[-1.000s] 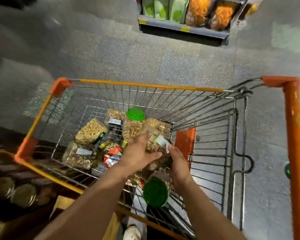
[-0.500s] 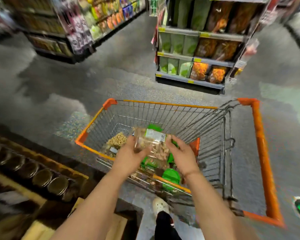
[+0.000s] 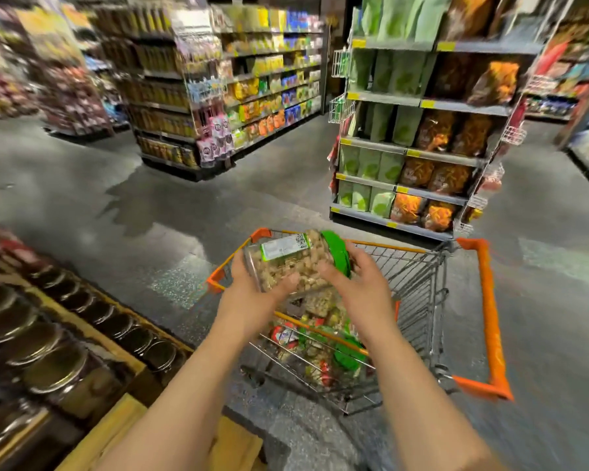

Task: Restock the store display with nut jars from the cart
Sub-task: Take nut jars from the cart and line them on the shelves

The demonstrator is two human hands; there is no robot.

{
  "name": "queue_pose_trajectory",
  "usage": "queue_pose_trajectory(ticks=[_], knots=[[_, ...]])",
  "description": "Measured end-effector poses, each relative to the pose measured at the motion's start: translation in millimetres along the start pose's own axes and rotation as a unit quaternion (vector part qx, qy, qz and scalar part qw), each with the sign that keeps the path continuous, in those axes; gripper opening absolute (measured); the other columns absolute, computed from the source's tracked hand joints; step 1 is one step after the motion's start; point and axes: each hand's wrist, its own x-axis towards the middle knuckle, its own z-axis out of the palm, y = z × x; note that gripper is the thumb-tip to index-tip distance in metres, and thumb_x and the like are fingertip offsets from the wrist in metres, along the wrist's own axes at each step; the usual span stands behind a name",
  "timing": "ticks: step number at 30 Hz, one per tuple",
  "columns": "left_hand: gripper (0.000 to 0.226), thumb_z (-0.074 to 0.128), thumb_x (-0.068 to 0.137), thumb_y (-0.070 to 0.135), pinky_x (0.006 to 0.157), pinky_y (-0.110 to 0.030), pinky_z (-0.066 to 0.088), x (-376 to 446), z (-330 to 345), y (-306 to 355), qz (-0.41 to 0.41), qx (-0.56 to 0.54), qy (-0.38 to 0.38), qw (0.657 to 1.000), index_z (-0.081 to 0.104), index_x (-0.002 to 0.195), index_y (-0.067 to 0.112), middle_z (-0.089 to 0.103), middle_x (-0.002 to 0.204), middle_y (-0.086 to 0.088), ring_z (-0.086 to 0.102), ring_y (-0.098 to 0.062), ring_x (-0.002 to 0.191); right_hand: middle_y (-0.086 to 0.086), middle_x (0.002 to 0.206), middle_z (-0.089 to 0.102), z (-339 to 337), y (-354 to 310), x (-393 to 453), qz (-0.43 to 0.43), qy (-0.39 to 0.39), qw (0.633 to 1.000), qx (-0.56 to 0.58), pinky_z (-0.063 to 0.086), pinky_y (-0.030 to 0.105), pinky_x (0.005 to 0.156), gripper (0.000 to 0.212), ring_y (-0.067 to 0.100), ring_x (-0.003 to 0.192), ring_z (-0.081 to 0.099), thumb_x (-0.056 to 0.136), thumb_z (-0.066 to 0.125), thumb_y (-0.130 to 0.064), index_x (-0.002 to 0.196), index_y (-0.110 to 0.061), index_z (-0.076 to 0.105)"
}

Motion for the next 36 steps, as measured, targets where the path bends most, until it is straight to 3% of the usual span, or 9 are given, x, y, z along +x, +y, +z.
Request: queue_pose_trajectory(ticks=[3, 8, 12, 16, 21, 27, 31, 33, 36], knots=[[0.132, 0.072, 0.041, 0.096, 0.092, -0.055, 0.058, -25.8, -8.9, 4.5, -0.001, -0.040, 0.035, 0.999, 0.012, 0.151, 0.053, 0.058, 0.144, 0.001, 0.067, -0.029, 0.117, -0.011, 0.136, 0.061, 0.4, -17.4, -7.7, -0.025, -0.046, 0.998, 0.036, 0.050, 0.040, 0.107, 0.062, 0.003, 0.121, 0.059, 0.084, 0.082, -0.036, 0.141, -0.037, 0.055], [0.105, 0.086, 0.058, 0.071, 0.056, -0.035, 0.056, -80.9, -8.3, 16.7, -0.007, -0.158, 0.101, 0.982, 0.026, 0.142, 0.049, 0.057, 0.141, -0.010, 0.064, -0.044, 0.117, -0.016, 0.132, 0.060, -2.5, -45.5, -33.2, -0.069, -0.152, 0.983, 0.082, 0.051, 0.041, 0.107, 0.063, 0.001, 0.118, 0.061, 0.086, 0.080, -0.030, 0.139, -0.046, 0.049], [0.077, 0.079, 0.085, 0.045, 0.070, -0.045, 0.065, -136.7, 2.5, 27.0, -0.027, -0.174, 0.154, 0.972, 0.022, 0.136, 0.043, 0.059, 0.122, 0.009, 0.069, -0.012, 0.095, -0.028, 0.120, 0.063, -15.7, -53.2, -57.9, -0.096, -0.190, 0.972, 0.100, 0.056, 0.042, 0.101, 0.065, -0.001, 0.110, 0.065, 0.083, 0.083, -0.019, 0.134, -0.047, 0.055], [0.072, 0.081, 0.079, 0.051, 0.074, -0.047, 0.065, -185.3, 15.5, 23.9, -0.045, -0.171, 0.187, 0.966, 0.031, 0.129, 0.039, 0.060, 0.114, 0.009, 0.073, -0.015, 0.089, -0.014, 0.125, 0.068, -34.7, -49.4, -77.5, -0.093, -0.239, 0.960, 0.111, 0.059, 0.050, 0.094, 0.067, 0.014, 0.112, 0.069, 0.075, 0.089, -0.017, 0.126, -0.050, 0.061], [0.057, 0.085, 0.075, 0.054, 0.074, -0.049, 0.064, -248.0, 12.7, 13.0, -0.070, -0.186, 0.231, 0.953, 0.049, 0.106, 0.023, 0.069, 0.110, -0.005, 0.075, -0.020, 0.092, -0.004, 0.118, 0.072, -41.4, -44.1, -105.1, -0.078, -0.311, 0.942, 0.101, 0.062, 0.054, 0.084, 0.076, 0.023, 0.105, 0.073, 0.053, 0.095, -0.037, 0.123, -0.043, 0.065], [0.055, 0.085, 0.068, 0.060, 0.072, -0.052, 0.064, -320.5, -18.3, -3.5, -0.114, -0.196, 0.310, 0.923, 0.053, 0.085, 0.019, 0.076, 0.095, -0.013, 0.077, -0.027, 0.084, -0.006, 0.113, 0.073, -13.5, -57.0, -155.0, -0.084, -0.422, 0.894, 0.122, 0.062, 0.039, 0.081, 0.065, 0.024, 0.112, 0.070, 0.065, 0.092, -0.008, 0.117, -0.039, 0.068], [0.046, 0.085, 0.078, 0.049, 0.073, -0.050, 0.064, -362.8, -46.3, -8.5, -0.116, -0.173, 0.382, 0.900, 0.069, 0.089, 0.007, 0.075, 0.075, -0.006, 0.075, -0.025, 0.074, -0.001, 0.123, 0.072, 12.2, -75.7, -193.8, -0.100, -0.493, 0.856, 0.122, 0.055, 0.053, 0.100, 0.076, 0.023, 0.116, 0.068, 0.053, 0.099, -0.023, 0.120, -0.039, 0.068], [0.045, 0.088, 0.068, 0.053, 0.074, -0.052, 0.064, -385.3, -59.8, -17.4, -0.106, -0.186, 0.389, 0.896, 0.076, 0.096, 0.020, 0.078, 0.080, -0.001, 0.076, -0.022, 0.075, 0.000, 0.122, 0.073, 24.8, -84.1, -216.9, -0.105, -0.516, 0.841, 0.125, 0.055, 0.053, 0.100, 0.075, 0.022, 0.115, 0.069, 0.056, 0.098, -0.016, 0.122, -0.035, 0.067], [0.067, 0.085, 0.060, 0.062, 0.079, -0.053, 0.063, -418.0, -77.3, -35.1, -0.085, -0.210, 0.381, 0.896, 0.073, 0.121, 0.039, 0.079, 0.100, -0.003, 0.076, -0.023, 0.093, -0.001, 0.123, 0.072, 43.5, -94.4, -254.2, -0.127, -0.541, 0.824, 0.113, 0.059, 0.042, 0.094, 0.075, 0.016, 0.114, 0.069, 0.065, 0.092, -0.004, 0.127, -0.032, 0.061]])
